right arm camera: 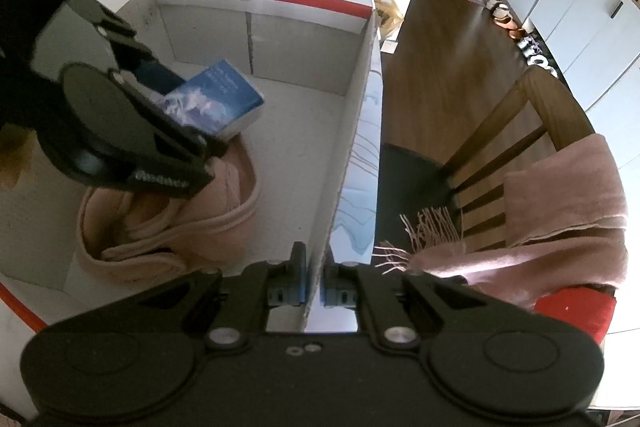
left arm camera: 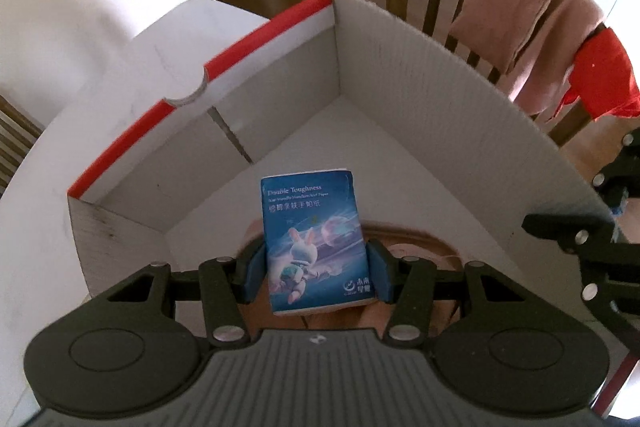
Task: Organize objects
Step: 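Carry the blue card box into the cardboard box and release it, then return the left tool to the pile and grasp the pink fuzzy ball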
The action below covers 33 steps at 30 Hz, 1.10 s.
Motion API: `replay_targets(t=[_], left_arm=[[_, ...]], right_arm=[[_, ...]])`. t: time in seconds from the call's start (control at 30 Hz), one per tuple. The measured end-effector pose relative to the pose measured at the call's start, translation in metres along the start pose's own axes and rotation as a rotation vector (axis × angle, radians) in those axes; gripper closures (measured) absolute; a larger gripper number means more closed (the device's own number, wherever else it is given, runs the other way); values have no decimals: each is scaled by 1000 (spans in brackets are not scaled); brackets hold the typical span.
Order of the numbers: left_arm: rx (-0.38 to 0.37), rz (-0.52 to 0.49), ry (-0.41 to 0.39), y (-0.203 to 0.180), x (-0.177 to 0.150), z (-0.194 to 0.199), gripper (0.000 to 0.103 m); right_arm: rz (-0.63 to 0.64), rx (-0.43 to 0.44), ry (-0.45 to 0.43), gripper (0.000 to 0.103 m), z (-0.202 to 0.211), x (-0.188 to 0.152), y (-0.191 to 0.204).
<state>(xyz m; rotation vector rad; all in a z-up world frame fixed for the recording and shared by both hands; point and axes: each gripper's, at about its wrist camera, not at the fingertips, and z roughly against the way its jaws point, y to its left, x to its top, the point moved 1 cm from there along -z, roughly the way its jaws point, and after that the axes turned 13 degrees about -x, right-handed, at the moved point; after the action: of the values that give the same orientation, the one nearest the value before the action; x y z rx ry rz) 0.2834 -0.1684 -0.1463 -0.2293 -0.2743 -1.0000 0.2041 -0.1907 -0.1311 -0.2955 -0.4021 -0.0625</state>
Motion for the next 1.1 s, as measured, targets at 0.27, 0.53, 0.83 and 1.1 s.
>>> replay_targets(t=[0.27, 0.53, 0.83, 1.1], left_arm=[[1, 14, -39, 3, -7, 9, 32], [-28, 63, -109, 14, -19, 38, 32], [-18, 114, -176, 20, -31, 81, 32], [-19, 188, -239, 33, -64, 124, 32]], right_arm=[[4, -6, 3, 99, -1, 0, 1], [8, -14, 5, 98, -1, 0, 3], [20, -23, 7, 98, 1, 1, 6], [22, -29, 10, 98, 2, 2, 8]])
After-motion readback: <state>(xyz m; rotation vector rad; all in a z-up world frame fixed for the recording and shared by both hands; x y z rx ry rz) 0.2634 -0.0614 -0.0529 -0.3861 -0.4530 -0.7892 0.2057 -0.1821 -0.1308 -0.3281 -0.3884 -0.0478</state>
